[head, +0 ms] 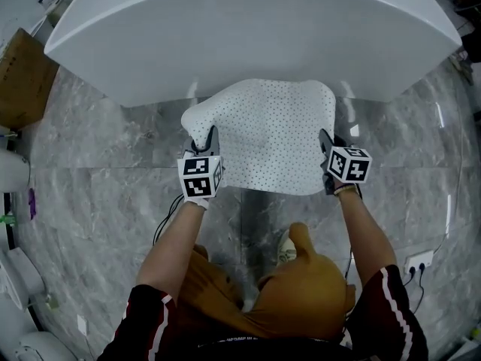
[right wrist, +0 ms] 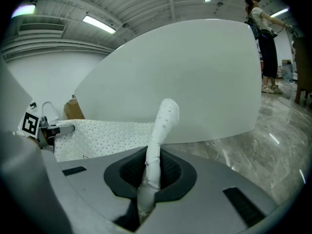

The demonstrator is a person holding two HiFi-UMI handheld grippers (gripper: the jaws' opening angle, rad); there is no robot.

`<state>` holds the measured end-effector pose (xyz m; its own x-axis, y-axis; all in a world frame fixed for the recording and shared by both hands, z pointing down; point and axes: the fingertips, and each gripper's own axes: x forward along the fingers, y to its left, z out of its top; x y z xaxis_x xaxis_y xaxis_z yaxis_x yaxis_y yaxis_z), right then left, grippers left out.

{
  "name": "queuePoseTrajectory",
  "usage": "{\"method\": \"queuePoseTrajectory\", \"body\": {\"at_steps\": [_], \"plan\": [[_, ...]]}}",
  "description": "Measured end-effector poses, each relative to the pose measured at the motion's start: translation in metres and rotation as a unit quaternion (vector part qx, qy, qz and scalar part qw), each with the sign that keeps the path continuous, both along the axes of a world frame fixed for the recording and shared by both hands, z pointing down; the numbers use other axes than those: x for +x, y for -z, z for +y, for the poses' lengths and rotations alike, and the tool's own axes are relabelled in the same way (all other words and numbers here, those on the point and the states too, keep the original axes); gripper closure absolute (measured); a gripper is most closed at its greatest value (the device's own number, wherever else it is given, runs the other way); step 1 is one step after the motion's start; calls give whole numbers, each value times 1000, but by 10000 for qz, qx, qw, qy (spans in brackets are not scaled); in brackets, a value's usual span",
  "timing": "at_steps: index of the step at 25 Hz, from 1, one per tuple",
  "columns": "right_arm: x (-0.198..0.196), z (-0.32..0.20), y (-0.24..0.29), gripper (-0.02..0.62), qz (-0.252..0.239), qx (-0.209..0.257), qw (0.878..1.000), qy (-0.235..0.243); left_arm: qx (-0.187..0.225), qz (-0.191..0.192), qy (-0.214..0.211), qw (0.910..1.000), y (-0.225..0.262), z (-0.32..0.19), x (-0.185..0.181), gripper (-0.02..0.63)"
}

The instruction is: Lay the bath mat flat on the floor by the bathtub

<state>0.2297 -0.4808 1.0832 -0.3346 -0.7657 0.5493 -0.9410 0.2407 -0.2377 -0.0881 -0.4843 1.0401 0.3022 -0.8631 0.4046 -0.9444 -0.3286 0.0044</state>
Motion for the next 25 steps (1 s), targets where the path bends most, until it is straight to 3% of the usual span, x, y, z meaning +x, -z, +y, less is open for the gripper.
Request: {"method": "queuePoseTrajectory", "body": {"at_steps": [13, 25], "plan": [[7, -30, -68, 549, 183, -380, 9991, -1, -387, -297, 71, 9988, -55, -18, 12, 574], [31, -45, -107, 548, 350, -582, 9975, -216, -587, -218, 97, 9980, -88, -28, 40, 574]]}}
